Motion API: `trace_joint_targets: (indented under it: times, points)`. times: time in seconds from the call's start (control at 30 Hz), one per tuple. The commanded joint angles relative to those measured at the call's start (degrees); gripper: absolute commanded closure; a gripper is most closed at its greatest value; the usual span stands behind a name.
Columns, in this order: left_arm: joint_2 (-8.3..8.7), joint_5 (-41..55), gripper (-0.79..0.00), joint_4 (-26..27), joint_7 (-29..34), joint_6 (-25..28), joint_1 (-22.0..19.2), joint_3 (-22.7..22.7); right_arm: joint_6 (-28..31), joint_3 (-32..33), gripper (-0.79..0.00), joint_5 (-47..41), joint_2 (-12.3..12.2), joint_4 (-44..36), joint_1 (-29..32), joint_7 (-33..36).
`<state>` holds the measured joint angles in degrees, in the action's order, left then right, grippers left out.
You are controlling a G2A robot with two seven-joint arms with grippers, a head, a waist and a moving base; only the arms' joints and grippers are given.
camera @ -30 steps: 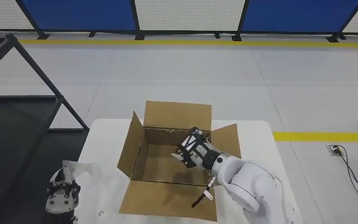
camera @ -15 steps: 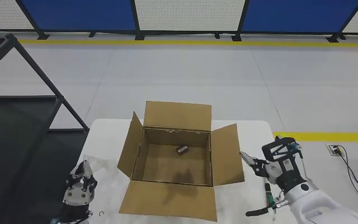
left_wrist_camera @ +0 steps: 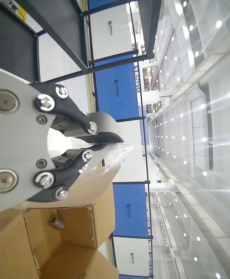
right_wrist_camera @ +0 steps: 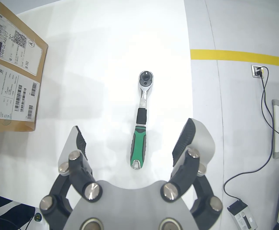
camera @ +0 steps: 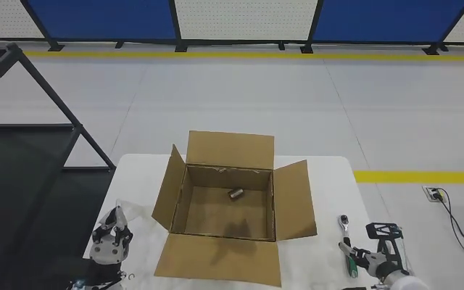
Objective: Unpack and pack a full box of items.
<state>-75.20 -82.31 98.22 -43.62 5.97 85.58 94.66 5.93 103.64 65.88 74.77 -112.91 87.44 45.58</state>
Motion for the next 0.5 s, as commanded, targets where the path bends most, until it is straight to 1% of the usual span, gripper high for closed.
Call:
trace_joint_targets:
  times: [0.0, 0.17, 0.23, 0.33, 0.43, 0.47]
  points:
    - [0.02, -0.3, 0.0, 0.3, 0.0, -0.1, 0.2, -0.1, 0.0, 0.0, -0.785, 0.1, 0.0, -0.1, 0.0, 0.0]
    - [0.06, -0.5, 0.0, 0.8, -0.5, -0.1, 1.2, -0.1, 0.0, 0.0, -0.785, 0.1, 0.0, -0.1, 0.0, 0.0]
    - [0.09, -0.5, 0.0, 1.1, -0.7, -0.1, 1.7, 0.2, 2.1, -1.4, -0.785, 1.1, -0.1, -0.4, -0.3, -0.4]
    - [0.17, -0.3, 0.0, 1.7, -1.0, 0.0, 2.5, 0.8, 0.3, -3.7, -0.785, 2.7, -0.2, 0.5, -2.5, 0.9]
    - [0.2, 0.2, 0.0, 2.0, -1.2, -0.1, 3.1, 1.4, -1.1, -4.5, -0.785, 2.6, -0.3, 2.5, -4.9, 3.4]
    - [0.21, 0.3, 0.0, 2.0, -1.3, -0.1, 3.2, 1.5, -1.7, -4.8, -0.69, 3.1, -0.3, 3.3, -5.7, 4.5]
